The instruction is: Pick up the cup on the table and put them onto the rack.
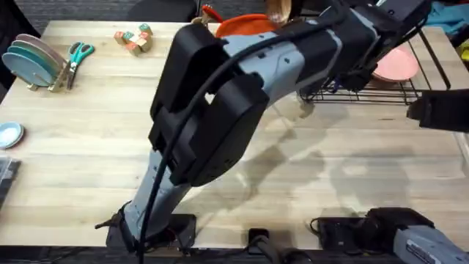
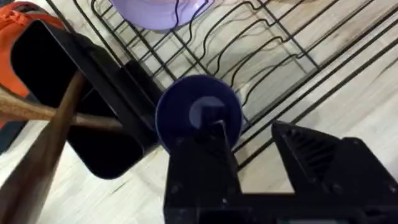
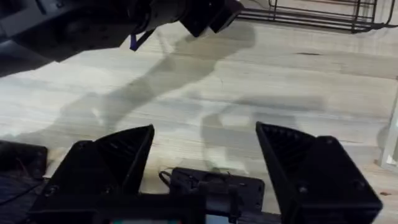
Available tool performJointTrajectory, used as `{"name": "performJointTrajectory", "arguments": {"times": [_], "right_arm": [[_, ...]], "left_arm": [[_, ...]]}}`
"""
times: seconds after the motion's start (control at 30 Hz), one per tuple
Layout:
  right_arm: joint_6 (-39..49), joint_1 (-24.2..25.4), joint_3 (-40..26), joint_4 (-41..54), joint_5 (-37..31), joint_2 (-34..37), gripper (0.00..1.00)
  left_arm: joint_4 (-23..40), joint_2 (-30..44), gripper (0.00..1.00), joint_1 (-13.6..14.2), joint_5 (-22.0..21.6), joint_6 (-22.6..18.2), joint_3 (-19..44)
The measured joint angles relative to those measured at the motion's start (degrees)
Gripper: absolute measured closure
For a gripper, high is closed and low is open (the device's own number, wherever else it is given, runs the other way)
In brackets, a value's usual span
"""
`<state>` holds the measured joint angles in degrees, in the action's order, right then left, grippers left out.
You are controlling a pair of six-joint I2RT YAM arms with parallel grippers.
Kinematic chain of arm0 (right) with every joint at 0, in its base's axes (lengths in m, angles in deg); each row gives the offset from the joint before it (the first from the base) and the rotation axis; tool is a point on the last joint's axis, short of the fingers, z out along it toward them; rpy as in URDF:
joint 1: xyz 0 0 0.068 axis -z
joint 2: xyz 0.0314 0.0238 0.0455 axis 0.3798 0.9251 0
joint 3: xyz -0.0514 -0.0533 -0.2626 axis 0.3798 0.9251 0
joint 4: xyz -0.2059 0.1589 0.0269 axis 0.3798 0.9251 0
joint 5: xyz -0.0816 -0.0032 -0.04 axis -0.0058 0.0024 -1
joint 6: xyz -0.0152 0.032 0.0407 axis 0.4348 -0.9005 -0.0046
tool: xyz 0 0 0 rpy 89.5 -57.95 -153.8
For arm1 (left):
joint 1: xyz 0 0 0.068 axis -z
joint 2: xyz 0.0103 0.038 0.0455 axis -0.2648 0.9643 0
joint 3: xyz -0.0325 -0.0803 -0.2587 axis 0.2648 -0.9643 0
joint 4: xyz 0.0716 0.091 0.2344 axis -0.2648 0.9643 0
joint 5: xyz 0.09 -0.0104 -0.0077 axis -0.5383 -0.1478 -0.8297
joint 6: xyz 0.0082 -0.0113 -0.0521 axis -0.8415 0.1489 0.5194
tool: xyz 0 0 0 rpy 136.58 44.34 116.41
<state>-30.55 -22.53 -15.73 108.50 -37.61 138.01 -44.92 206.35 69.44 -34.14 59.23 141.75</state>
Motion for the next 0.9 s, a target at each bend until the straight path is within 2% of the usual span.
{"name": "performJointTrajectory", "arguments": {"times": [0.3,0.9], "right_arm": [[0.0,0.0,0.0,0.0,0.0,0.0,0.009],[0.0,0.0,0.0,0.0,0.0,0.0,0.009]], "left_arm": [[1.2,0.0,0.517,0.0,0.0,-1.3,3.0],[5.2,-0.1,0.486,0.0,0.0,-1.8,3.0]]}}
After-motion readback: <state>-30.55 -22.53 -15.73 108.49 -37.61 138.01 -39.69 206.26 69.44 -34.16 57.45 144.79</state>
